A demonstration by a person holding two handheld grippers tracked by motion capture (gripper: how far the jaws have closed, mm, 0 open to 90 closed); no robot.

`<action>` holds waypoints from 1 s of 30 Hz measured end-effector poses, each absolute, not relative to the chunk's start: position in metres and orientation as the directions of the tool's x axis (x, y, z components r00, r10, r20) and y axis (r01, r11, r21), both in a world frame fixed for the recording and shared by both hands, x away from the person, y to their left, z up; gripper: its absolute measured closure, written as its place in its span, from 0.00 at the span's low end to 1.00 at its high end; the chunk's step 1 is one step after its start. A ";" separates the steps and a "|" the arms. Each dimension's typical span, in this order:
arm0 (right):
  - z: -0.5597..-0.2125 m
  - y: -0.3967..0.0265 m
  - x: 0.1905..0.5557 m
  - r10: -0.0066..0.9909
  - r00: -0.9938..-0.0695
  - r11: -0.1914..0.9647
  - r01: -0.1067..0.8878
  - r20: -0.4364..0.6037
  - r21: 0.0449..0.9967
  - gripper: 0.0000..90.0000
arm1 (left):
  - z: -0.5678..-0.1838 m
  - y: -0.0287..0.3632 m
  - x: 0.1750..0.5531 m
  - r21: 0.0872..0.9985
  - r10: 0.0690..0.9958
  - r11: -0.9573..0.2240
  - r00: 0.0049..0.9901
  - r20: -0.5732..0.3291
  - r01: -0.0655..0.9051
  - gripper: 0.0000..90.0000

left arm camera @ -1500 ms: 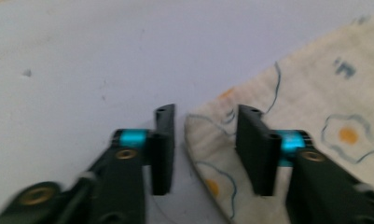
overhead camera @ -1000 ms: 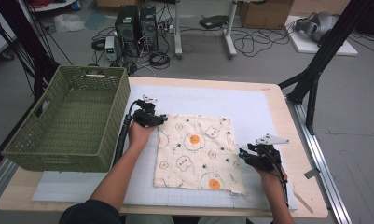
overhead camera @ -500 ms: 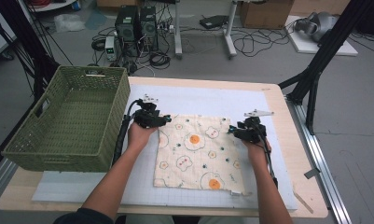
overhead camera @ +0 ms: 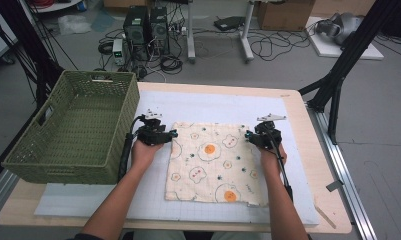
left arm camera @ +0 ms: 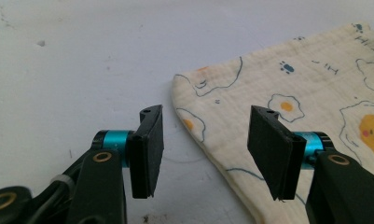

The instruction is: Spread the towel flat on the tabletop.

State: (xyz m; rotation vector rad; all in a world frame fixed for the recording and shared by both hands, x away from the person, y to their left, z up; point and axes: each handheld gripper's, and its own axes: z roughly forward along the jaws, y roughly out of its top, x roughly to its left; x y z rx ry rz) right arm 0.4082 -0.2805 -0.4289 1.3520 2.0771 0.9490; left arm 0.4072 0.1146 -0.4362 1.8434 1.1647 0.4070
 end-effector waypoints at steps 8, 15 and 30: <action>-0.407 -0.305 0.372 0.890 -0.456 0.265 0.505 -0.006 0.821 0.59 | -0.436 0.122 0.401 0.842 0.815 -0.119 0.536 -0.219 0.526 0.49; -0.417 -0.319 0.341 0.881 -0.472 0.284 0.505 -0.015 0.815 0.53 | -0.439 0.117 0.402 0.846 0.806 -0.126 0.551 -0.217 0.518 0.52; -0.403 -0.336 0.311 0.857 -0.512 0.297 0.383 -0.067 0.874 0.14 | -0.399 0.127 0.372 0.915 0.756 -0.055 0.615 -0.224 0.401 0.17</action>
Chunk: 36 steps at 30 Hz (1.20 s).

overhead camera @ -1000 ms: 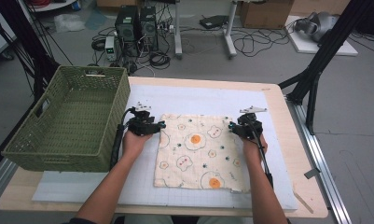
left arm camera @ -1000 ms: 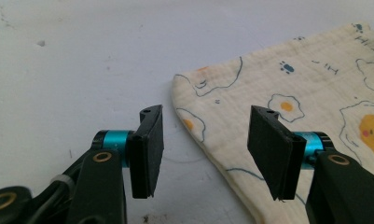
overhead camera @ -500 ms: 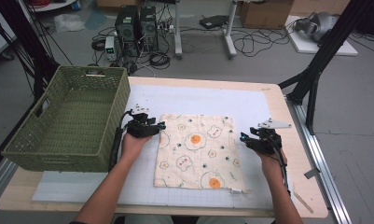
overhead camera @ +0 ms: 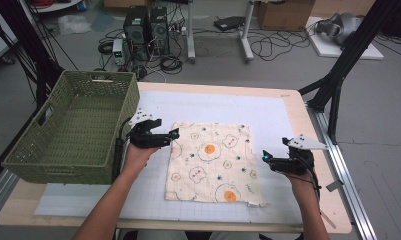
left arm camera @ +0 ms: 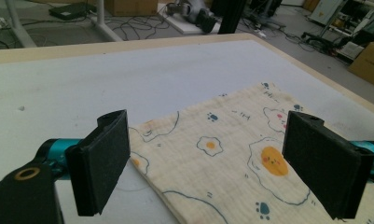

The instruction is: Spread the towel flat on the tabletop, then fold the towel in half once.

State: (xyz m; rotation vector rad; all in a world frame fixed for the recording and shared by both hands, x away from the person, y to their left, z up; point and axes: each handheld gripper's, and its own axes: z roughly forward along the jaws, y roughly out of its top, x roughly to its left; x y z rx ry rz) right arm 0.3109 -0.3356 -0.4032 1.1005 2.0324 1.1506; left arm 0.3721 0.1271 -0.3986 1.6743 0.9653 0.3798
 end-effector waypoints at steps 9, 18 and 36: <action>-0.404 -0.340 0.313 0.868 -0.494 0.279 0.392 -0.056 0.877 0.14 | -0.405 0.140 0.369 0.906 0.774 -0.048 0.589 -0.233 0.421 0.18; -0.406 -0.338 0.316 0.859 -0.506 0.307 0.389 -0.077 0.868 0.14 | -0.411 0.134 0.374 0.891 0.768 -0.059 0.591 -0.248 0.451 0.19; -0.414 -0.325 0.326 0.827 -0.558 0.340 0.396 -0.070 0.853 0.14 | -0.409 0.116 0.403 0.879 0.803 -0.102 0.560 -0.204 0.467 0.19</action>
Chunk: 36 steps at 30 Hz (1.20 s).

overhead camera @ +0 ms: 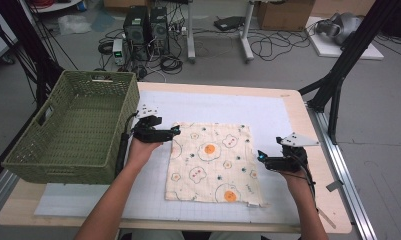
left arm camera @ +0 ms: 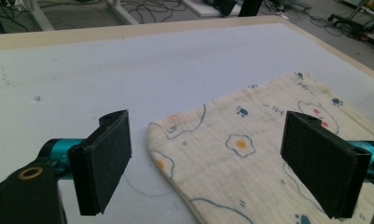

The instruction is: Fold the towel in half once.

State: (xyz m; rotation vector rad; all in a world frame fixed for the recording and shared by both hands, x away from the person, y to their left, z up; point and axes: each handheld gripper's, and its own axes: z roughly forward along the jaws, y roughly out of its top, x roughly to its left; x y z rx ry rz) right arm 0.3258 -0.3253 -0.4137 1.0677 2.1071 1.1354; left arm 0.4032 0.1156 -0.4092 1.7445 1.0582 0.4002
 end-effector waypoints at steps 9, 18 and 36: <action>-0.412 -0.329 0.325 0.838 -0.544 0.312 0.402 -0.050 0.861 0.14 | -0.410 0.096 0.438 0.842 0.809 -0.205 0.571 -0.141 0.498 0.29; -0.419 -0.329 0.324 0.830 -0.555 0.335 0.418 -0.055 0.845 0.14 | -0.437 0.090 0.452 0.791 0.847 -0.307 0.532 -0.027 0.529 0.42; -0.428 -0.326 0.339 0.850 -0.526 0.314 0.468 -0.025 0.826 0.14 | -0.451 0.092 0.452 0.793 0.825 -0.292 0.561 -0.074 0.535 0.94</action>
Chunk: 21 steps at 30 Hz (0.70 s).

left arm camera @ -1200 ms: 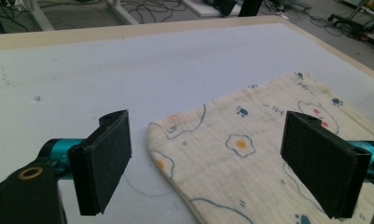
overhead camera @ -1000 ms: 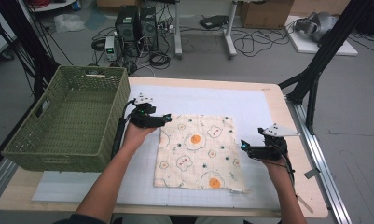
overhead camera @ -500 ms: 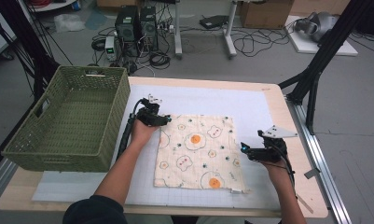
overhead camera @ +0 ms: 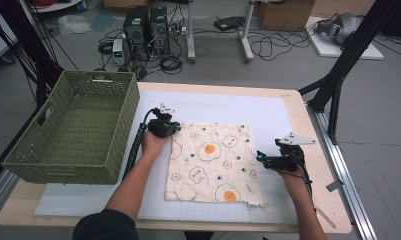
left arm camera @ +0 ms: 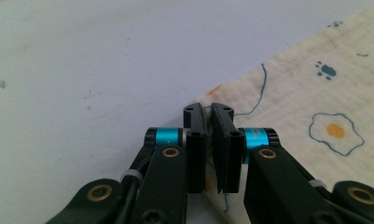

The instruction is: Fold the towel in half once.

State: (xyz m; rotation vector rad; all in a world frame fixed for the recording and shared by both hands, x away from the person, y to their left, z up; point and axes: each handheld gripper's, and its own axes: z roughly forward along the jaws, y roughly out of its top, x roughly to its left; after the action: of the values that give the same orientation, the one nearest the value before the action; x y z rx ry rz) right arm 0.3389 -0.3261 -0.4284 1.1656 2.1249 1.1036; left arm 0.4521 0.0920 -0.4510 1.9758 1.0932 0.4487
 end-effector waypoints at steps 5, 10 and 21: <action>-0.431 -0.323 0.360 0.859 -0.512 0.290 0.513 0.016 0.808 0.13 | -0.451 0.090 0.450 0.796 0.825 -0.309 0.563 -0.049 0.521 0.95; -0.434 -0.311 0.395 0.853 -0.515 0.277 0.582 0.084 0.765 0.13 | -0.451 0.091 0.450 0.795 0.826 -0.304 0.560 -0.054 0.525 0.95; -0.442 -0.281 0.439 0.875 -0.478 0.267 0.610 0.077 0.746 0.45 | -0.452 0.090 0.448 0.797 0.832 -0.300 0.553 -0.050 0.524 0.95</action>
State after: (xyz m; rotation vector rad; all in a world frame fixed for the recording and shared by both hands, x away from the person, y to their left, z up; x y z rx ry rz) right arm 0.4389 -0.2813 -0.4418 1.3533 2.1931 1.0470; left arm 0.4484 0.0896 -0.4518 1.9784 1.0930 0.4817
